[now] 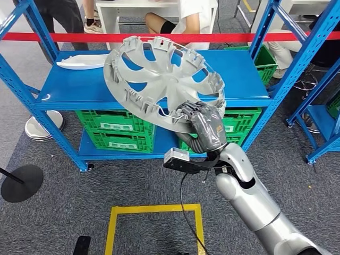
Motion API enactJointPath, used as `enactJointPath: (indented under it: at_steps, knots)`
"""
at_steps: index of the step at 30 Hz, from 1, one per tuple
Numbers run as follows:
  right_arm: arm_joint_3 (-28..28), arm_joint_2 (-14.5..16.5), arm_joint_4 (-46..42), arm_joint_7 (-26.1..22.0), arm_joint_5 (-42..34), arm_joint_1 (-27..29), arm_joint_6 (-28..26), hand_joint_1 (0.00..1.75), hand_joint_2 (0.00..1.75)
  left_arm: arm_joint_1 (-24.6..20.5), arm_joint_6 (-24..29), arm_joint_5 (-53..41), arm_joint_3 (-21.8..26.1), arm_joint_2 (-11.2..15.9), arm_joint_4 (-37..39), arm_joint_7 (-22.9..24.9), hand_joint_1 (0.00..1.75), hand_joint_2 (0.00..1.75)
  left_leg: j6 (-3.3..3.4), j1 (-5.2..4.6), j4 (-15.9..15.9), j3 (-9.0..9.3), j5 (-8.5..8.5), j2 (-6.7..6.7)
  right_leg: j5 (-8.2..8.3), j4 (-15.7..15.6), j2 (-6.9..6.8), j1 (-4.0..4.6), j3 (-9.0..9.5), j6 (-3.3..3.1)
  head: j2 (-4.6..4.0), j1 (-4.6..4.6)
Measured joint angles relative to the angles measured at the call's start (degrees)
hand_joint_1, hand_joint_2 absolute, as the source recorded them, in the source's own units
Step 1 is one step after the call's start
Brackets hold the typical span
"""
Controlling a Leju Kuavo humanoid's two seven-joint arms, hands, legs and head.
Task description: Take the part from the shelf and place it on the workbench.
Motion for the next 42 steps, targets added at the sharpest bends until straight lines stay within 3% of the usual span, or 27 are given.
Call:
enactJointPath:
  at_steps: [1, 3, 5, 7, 8, 10, 11, 13, 15, 16, 18, 20, 22, 23, 24, 26, 27, 28, 30, 31, 32, 33, 35, 37, 38, 40, 42]
  knots:
    - [0.0, 0.0, 0.1, 0.0, 0.0, 0.0, 0.0, 1.75, 1.75, 0.0, 0.0, 0.0, 0.0, 0.0, 0.0, 0.0, 0.00, 1.75, 0.09, -0.11, 0.0, -0.75, 0.60, 0.32, -1.51, 3.6, 0.00, 0.03, -0.51, 0.08, 0.00, 0.07]
    - [0.0, 0.0, 0.3, 0.0, 0.0, 0.0, 0.0, 1.75, 1.75, 0.0, 0.0, 0.0, 0.1, 0.0, 0.0, 0.0, 0.00, 1.75, 0.11, -0.32, 0.1, -2.26, 1.75, 1.11, -1.00, 5.6, -0.10, 0.12, 1.15, -0.01, 0.00, 0.14]
    - [0.0, 0.0, 0.4, 0.0, 0.0, -0.1, 0.0, 1.75, 1.75, 0.0, 0.0, 0.0, 0.1, 0.0, 0.0, 0.0, 0.00, 1.75, -0.07, -0.48, 0.2, -3.42, 2.76, 1.94, 0.92, -0.4, -1.52, 0.43, 6.78, -0.42, 0.00, 0.18]
    - [0.0, 0.0, 0.4, 0.0, 0.0, -0.4, 0.1, 1.75, 1.75, 0.0, 0.0, 0.0, 0.1, -0.1, 0.0, 0.0, 0.00, 1.75, -0.54, -0.70, 0.3, -4.01, 3.64, 2.78, 0.48, -8.1, -4.13, 1.14, 12.28, -1.17, 0.00, 0.15]
    - [0.0, 0.0, 0.4, 0.0, 0.0, -0.6, 0.1, 1.75, 1.75, 0.0, -0.1, 0.0, 0.2, -0.1, 0.0, 0.0, 0.00, 1.75, -0.84, -0.74, 0.2, -4.11, 4.10, 3.28, -0.04, -10.3, -4.83, 1.46, 13.40, -1.61, 0.00, 0.19]
    - [0.0, 0.0, 0.4, -0.1, -0.1, -0.7, 0.1, 1.75, 1.75, 0.0, -0.2, 0.0, 0.2, -0.2, 0.0, 0.0, 0.00, 1.75, -1.52, -0.68, 0.0, -4.28, 4.93, 4.28, 0.57, -11.2, -4.00, 1.67, 12.93, -2.65, 0.00, 0.26]
    - [0.0, 0.0, 0.4, -0.1, 0.0, -0.8, 0.1, 1.75, 1.75, 0.0, -0.3, 0.0, 0.3, -0.2, 0.0, 0.0, 0.00, 1.75, -1.95, -0.59, 0.1, -4.49, 4.59, 3.98, 1.13, -11.4, -3.33, 1.57, 12.48, -3.06, 0.00, 0.36]
    - [0.0, 0.1, 0.4, -0.2, 0.0, -0.9, 0.2, 1.75, 1.75, 0.1, -0.3, 0.0, 0.3, -0.2, 0.0, 0.0, 0.00, 1.75, -2.78, -0.49, 3.1, -5.64, 0.81, 1.88, 2.70, -11.6, -2.09, 1.19, 11.28, -3.75, 0.00, 0.16]
    - [0.0, 0.2, 0.4, -0.1, 0.0, -0.9, 0.2, 1.75, 1.75, 0.0, -0.2, 0.0, 0.4, -0.2, 0.0, 0.0, 0.00, 1.75, -3.23, -0.43, 10.4, -7.65, -5.11, 0.05, 4.28, -11.6, -0.72, 1.04, 9.48, -4.04, 0.00, -0.08]
    - [0.0, 0.2, 0.4, -0.1, 0.0, -0.9, 0.2, 1.75, 1.75, 0.0, -0.2, 0.0, 0.4, -0.2, 0.0, 0.0, 0.00, 1.75, -3.30, -0.42, 14.0, -8.41, -6.98, -0.17, 5.06, -11.5, 0.01, 1.02, 8.52, -4.07, 0.00, -0.14]
    - [0.1, 0.2, 0.5, -0.1, 0.0, -0.8, 0.2, 1.75, 1.75, 0.0, -0.2, 0.0, 0.4, -0.1, 0.0, 0.0, 0.00, 1.75, -3.25, -0.39, 16.6, -7.74, -6.90, -0.29, 6.53, -11.5, 1.46, 0.95, 6.67, -3.92, 0.00, -0.14]
    - [0.1, 0.2, 0.5, -0.1, 0.0, -0.8, 0.2, 1.75, 1.75, -0.1, -0.2, 0.0, 0.4, -0.1, 0.0, 0.0, 0.00, 1.75, -3.03, -0.25, 11.7, -3.33, -4.07, -1.47, 8.02, -11.5, 2.99, 0.71, 4.90, -3.49, 0.00, -0.15]
    - [0.0, 0.2, 0.5, -0.1, 0.0, -0.9, 0.2, 1.75, 1.75, -0.2, -0.2, 0.0, 0.4, -0.1, 0.0, 0.0, 0.00, 1.75, -2.57, 0.01, 4.1, 1.82, -3.56, -4.46, 9.51, -11.5, 4.29, 0.58, 3.46, -2.86, 0.01, -0.12]
    - [0.0, 0.2, 0.5, -0.1, 0.0, -0.9, 0.2, 1.75, 1.75, -0.2, -0.2, 0.0, 0.4, -0.1, 0.0, 0.0, 0.00, 1.75, -2.35, 0.10, 1.7, 3.14, -3.90, -5.62, 10.25, -11.7, 4.86, 0.51, 3.07, -2.50, 0.01, -0.12]
    - [0.0, 0.3, 0.5, -0.1, 0.0, -0.8, 0.3, 1.75, 1.75, -0.2, -0.2, 0.0, 0.4, -0.1, 0.0, 0.1, 0.00, 1.75, -2.04, 0.06, 0.6, 3.52, -4.16, -6.05, 11.03, -12.1, 5.41, 0.45, 2.79, -2.10, 0.01, -0.16]
    - [0.0, 0.2, 0.5, -0.2, 0.0, -0.5, 0.3, 1.75, 1.75, -0.1, -0.2, 0.0, 0.5, -0.1, -0.1, 0.1, 0.00, 1.75, -1.29, 0.14, 0.4, 2.77, -3.22, -4.87, 12.11, -12.8, 6.05, 0.38, 2.34, -1.29, 0.01, -0.25]
    - [0.0, 0.2, 0.5, -0.2, 0.0, -0.4, 0.3, 1.75, 1.75, -0.1, -0.2, 0.0, 0.5, -0.2, -0.1, 0.1, 0.00, 1.75, -0.82, 0.19, 0.4, 2.33, -2.67, -4.11, 11.28, -12.3, 5.22, 0.46, 1.86, -0.98, 0.01, -0.13]
    - [0.0, 0.2, 0.6, -0.2, 0.0, -0.4, 0.3, 1.75, 1.75, -0.1, -0.2, 0.0, 0.5, -0.2, -0.1, 0.1, 0.00, 1.75, -0.39, 0.29, 0.3, 1.84, -2.09, -3.31, 9.29, -10.6, 3.92, 0.56, 1.17, -0.76, 0.00, 0.06]
    - [0.1, 0.2, 0.6, -0.2, 0.0, -0.5, 0.3, 1.75, 1.75, -0.1, -0.2, -0.1, 0.6, -0.2, -0.2, 0.2, 0.00, 1.75, 0.09, 0.20, 0.3, 0.76, -1.06, -1.81, 3.02, -3.1, 1.07, 0.62, -0.70, -0.50, 0.00, 0.42]
    - [0.1, 0.3, 0.6, -0.2, 0.0, -0.5, 0.3, 1.75, 1.75, -0.1, -0.2, -0.1, 0.6, -0.1, -0.2, 0.2, 0.00, 1.75, 0.19, 0.16, 0.4, 0.17, -0.57, -1.03, 0.71, 1.3, 0.50, 0.57, -1.45, -0.40, 0.00, 0.46]
    - [0.1, 0.3, 0.6, -0.2, 0.0, -0.4, 0.3, 1.75, 1.75, -0.1, -0.2, -0.1, 0.6, 0.0, -0.2, 0.2, 0.00, 1.75, 0.20, 0.11, 0.4, -0.44, -0.07, -0.21, -0.25, 4.7, 0.21, 0.53, -1.65, -0.32, 0.00, 0.49]
    - [0.1, 0.3, 0.6, -0.2, 0.0, -0.4, 0.3, 1.75, 1.75, -0.1, -0.2, -0.1, 0.6, 0.0, -0.2, 0.2, 0.00, 1.75, 0.15, 0.06, 0.5, -1.06, 0.39, 0.60, 0.12, 6.2, 0.06, 0.49, -0.97, -0.28, 0.00, 0.53]
    - [0.1, 0.3, 0.6, -0.2, 0.0, -0.4, 0.3, 1.75, 1.75, -0.1, -0.2, -0.1, 0.6, 0.1, -0.2, 0.2, 0.00, 1.75, -0.09, -0.03, 0.6, -2.12, 1.19, 2.07, 2.51, 3.0, -0.66, 0.52, 3.46, -0.41, 0.00, 0.57]
    - [0.1, 0.3, 0.5, -0.2, -0.1, -0.6, 0.3, 1.75, 1.75, -0.2, -0.2, -0.1, 0.6, 0.1, -0.2, 0.2, 0.00, 1.75, -0.56, -0.25, 0.7, -2.81, 1.88, 3.33, 2.08, -5.3, -2.94, 1.02, 9.92, -0.85, 0.00, 0.65]
    - [0.1, 0.3, 0.4, -0.2, -0.1, -0.7, 0.3, 1.75, 1.75, -0.2, -0.2, -0.1, 0.6, 0.1, -0.2, 0.2, 0.00, 1.75, -0.87, -0.34, 0.7, -3.01, 2.33, 3.93, 1.32, -8.6, -3.82, 1.36, 12.02, -1.21, 0.00, 0.66]
    - [0.0, 0.3, 0.3, -0.2, -0.2, -0.7, 0.3, 1.75, 1.75, -0.2, -0.3, -0.1, 0.6, 0.1, -0.2, 0.2, 0.00, 1.75, -1.48, -0.31, 0.5, -3.32, 3.30, 5.19, 0.79, -11.6, -3.73, 1.91, 12.93, -2.16, 0.00, 0.84]
    - [0.0, 0.3, 0.3, -0.3, -0.2, -0.5, 0.3, 1.75, 1.75, -0.1, -0.3, -0.1, 0.7, 0.1, -0.2, 0.2, 0.00, 1.75, -2.17, -0.06, 0.8, -3.83, 2.69, 4.55, 1.94, -11.8, -2.60, 1.73, 11.93, -3.01, 0.00, 1.01]
